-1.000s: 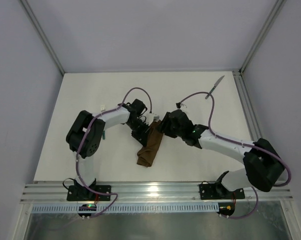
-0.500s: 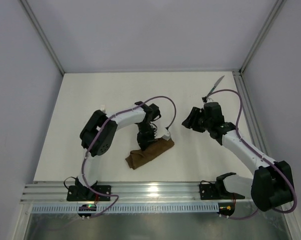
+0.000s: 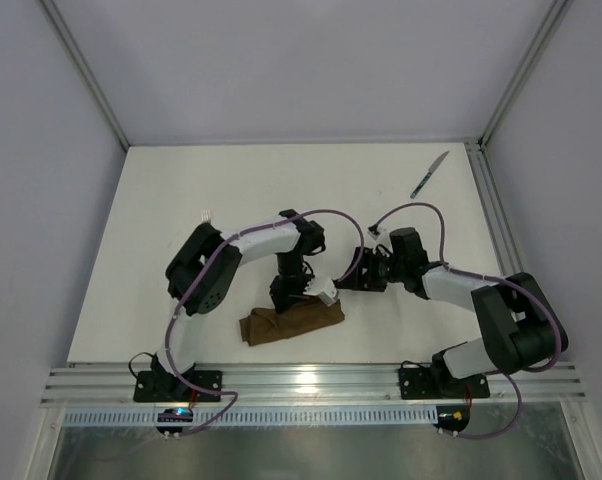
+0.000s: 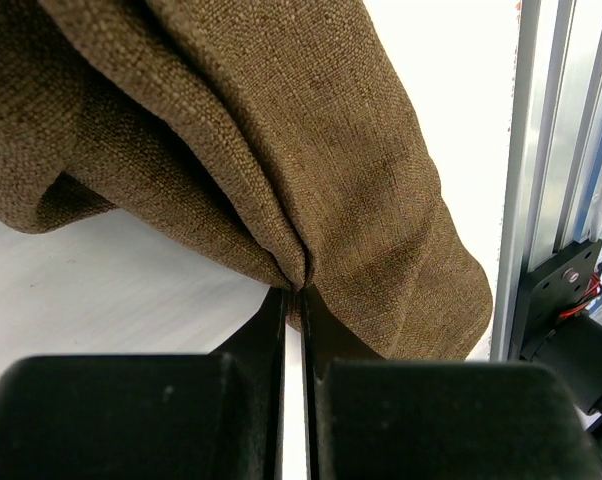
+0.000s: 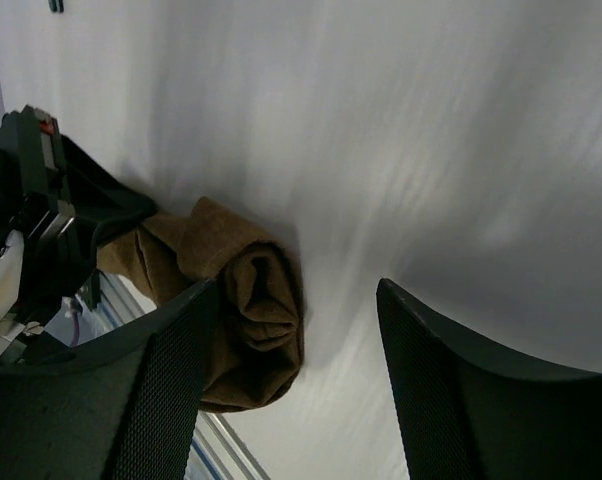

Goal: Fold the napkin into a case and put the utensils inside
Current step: Rotate the smaller rectangle-folded napkin at the center of the board.

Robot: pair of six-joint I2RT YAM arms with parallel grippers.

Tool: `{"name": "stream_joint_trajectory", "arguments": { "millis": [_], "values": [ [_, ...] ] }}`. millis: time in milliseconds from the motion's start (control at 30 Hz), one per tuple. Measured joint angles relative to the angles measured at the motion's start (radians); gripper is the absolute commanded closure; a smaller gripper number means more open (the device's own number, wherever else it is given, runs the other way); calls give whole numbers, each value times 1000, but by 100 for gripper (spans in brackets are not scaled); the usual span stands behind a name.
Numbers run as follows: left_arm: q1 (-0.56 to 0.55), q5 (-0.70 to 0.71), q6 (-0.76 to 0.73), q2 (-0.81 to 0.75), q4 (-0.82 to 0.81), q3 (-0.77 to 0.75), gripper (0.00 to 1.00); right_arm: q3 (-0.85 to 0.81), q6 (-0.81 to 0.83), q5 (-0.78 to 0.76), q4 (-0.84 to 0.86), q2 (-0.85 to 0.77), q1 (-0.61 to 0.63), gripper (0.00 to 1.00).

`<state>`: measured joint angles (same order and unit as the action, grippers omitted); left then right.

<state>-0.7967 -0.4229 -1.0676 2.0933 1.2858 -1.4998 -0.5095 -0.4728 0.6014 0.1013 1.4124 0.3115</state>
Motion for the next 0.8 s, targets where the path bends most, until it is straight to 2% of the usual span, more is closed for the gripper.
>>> {"name": "stream_joint_trajectory", "arguments": {
  "millis": [167,333,433,467,500,667,800],
  "values": [
    [-5,4,-11,0,0,0,100,6,-1,51,95,55,87,31],
    [-5,5,-10,0,-5,2,100,6,-12,83,169,119,93,31],
    [-5,6,-5,0,-8,3,100,6,-23,98,222,152,108,38],
    [-5,6,-1,0,-10,4,100,5,-28,101,237,162,116,45],
    [-5,8,9,0,-13,4,100,4,-31,102,249,174,129,47],
    [-4,8,39,-8,-29,16,100,8,-58,100,281,198,164,49],
    [7,-1,70,-23,-53,38,100,56,-80,84,315,179,165,68]
  ]
}}
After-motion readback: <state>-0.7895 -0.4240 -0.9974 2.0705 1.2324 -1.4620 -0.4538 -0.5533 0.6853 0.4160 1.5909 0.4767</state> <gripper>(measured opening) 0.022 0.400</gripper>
